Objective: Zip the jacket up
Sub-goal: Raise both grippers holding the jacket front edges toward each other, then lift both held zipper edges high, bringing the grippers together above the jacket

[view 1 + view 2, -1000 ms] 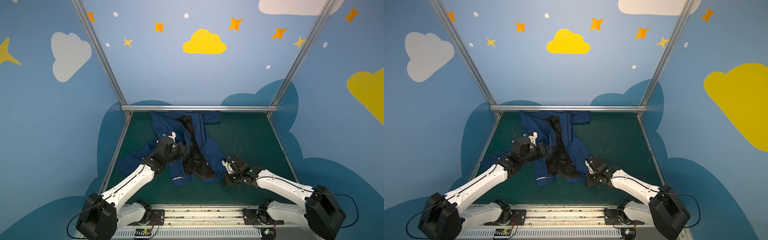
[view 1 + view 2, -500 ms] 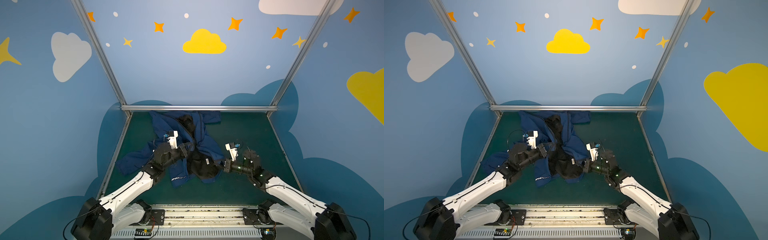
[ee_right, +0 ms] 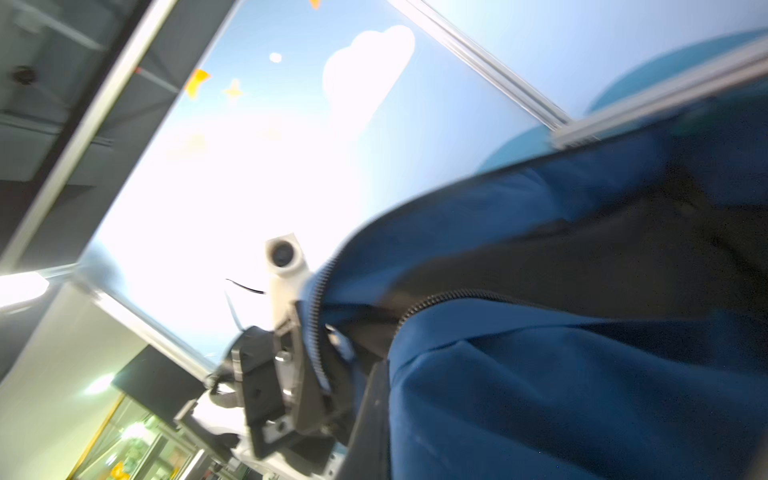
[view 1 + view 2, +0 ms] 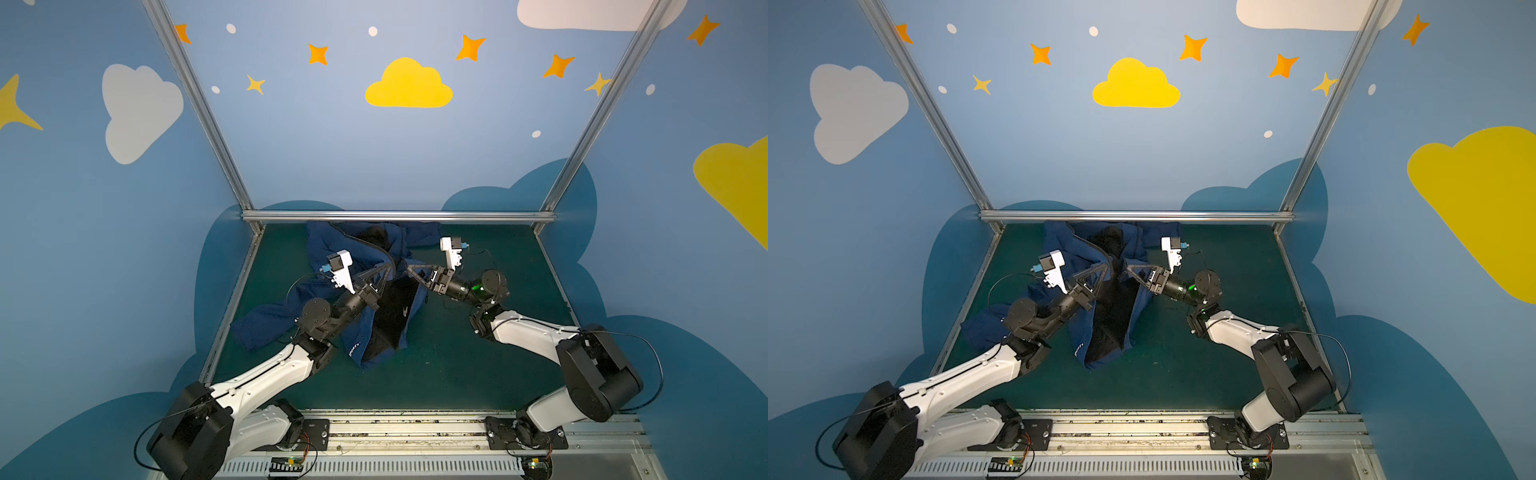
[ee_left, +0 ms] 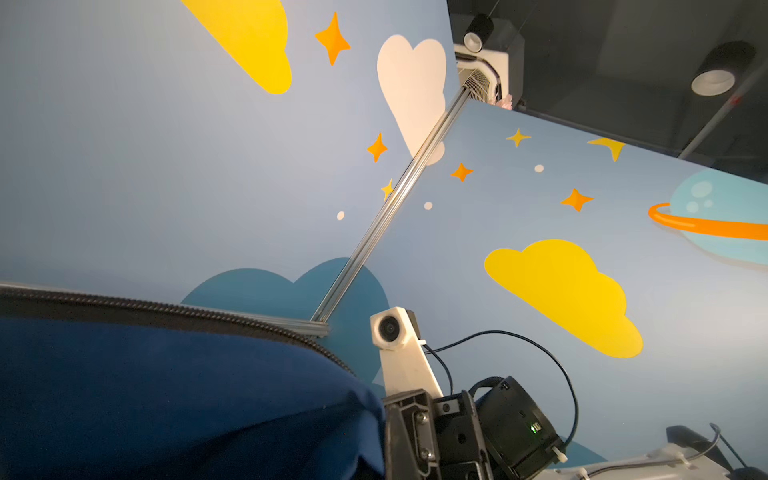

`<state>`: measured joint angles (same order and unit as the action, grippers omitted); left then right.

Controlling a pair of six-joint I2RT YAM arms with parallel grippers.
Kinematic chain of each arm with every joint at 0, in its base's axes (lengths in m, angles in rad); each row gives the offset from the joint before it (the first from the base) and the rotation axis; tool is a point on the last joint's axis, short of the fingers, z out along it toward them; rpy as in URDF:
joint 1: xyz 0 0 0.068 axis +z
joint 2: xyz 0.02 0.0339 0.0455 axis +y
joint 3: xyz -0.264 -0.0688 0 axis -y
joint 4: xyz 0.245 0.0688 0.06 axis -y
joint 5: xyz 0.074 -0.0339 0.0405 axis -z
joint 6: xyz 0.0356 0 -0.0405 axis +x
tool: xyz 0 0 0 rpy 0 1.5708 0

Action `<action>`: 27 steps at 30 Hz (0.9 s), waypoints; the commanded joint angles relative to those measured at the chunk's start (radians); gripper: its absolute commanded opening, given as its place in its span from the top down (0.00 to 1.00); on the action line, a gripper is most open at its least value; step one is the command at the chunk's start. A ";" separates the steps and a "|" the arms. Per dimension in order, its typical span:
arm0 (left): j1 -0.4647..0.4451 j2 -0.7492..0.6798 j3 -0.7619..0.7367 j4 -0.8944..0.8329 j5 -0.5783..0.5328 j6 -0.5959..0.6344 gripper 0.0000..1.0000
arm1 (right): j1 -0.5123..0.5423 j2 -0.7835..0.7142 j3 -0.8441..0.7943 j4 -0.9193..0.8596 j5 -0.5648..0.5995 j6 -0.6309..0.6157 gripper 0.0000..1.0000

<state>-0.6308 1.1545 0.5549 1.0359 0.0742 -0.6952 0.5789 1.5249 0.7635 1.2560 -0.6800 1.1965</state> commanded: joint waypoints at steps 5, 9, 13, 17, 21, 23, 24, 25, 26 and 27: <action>-0.004 0.010 0.147 0.051 0.017 -0.002 0.97 | 0.000 -0.072 0.074 0.152 0.038 0.009 1.00; -0.004 0.034 0.215 0.075 0.044 -0.013 0.97 | 0.002 -0.094 0.107 0.152 0.058 0.002 1.00; -0.004 0.079 0.252 0.132 0.073 -0.030 0.97 | 0.002 -0.104 0.139 0.152 0.079 -0.001 1.00; -0.007 0.166 0.257 0.356 0.059 -0.072 0.97 | 0.003 -0.090 0.202 0.152 0.060 0.051 1.00; -0.016 0.210 0.343 0.360 0.117 -0.053 0.97 | 0.003 -0.084 0.248 0.152 0.071 0.109 1.00; -0.024 0.219 0.377 0.360 0.124 -0.042 0.97 | 0.004 -0.090 0.256 0.152 0.081 0.122 1.00; -0.025 0.223 0.393 0.361 0.127 -0.033 0.97 | 0.004 -0.097 0.253 0.151 0.091 0.127 1.00; -0.027 0.224 0.405 0.361 0.125 -0.025 0.97 | 0.003 -0.102 0.251 0.152 0.103 0.134 1.00; -0.028 0.226 0.413 0.361 0.123 -0.019 0.97 | 0.003 -0.107 0.247 0.151 0.112 0.139 1.00; -0.028 0.226 0.421 0.361 0.122 -0.012 0.97 | 0.002 -0.115 0.240 0.151 0.124 0.144 1.00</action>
<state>-0.6544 1.3952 0.9302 1.3033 0.1730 -0.7418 0.5797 1.4509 0.9852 1.3479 -0.5930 1.3079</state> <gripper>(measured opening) 0.049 0.049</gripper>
